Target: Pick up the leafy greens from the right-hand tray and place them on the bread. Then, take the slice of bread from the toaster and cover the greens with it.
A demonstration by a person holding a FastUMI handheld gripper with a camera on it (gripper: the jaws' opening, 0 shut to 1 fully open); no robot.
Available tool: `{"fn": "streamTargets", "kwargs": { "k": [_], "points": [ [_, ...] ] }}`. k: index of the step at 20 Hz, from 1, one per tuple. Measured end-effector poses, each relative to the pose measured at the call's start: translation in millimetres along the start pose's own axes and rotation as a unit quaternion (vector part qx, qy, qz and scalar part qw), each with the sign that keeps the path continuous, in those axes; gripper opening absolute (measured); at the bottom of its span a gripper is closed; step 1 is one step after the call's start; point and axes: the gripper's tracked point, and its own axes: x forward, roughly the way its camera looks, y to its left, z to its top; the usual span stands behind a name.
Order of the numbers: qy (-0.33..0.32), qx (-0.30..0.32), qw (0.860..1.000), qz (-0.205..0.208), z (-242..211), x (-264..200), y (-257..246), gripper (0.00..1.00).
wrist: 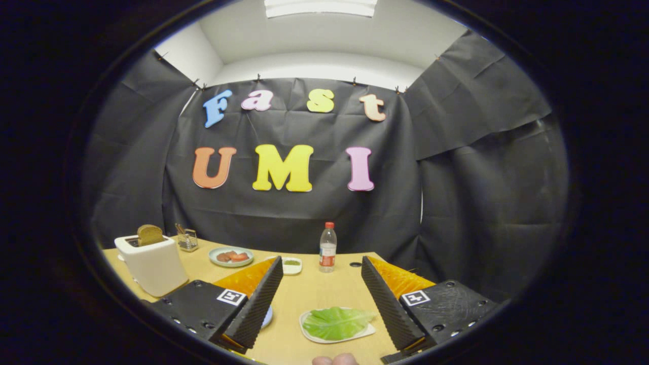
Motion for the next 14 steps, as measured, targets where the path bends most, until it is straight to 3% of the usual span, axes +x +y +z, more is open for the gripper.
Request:
{"fn": "streamTargets", "kwargs": {
  "k": [6, 14],
  "points": [
    [0.106, 0.037, 0.994, 0.012, -65.7, 25.8, -47.9, 0.95],
    [0.244, 0.182, 0.953, -0.006, -156.9, 69.0, -89.7, 0.96]
  ]
}}
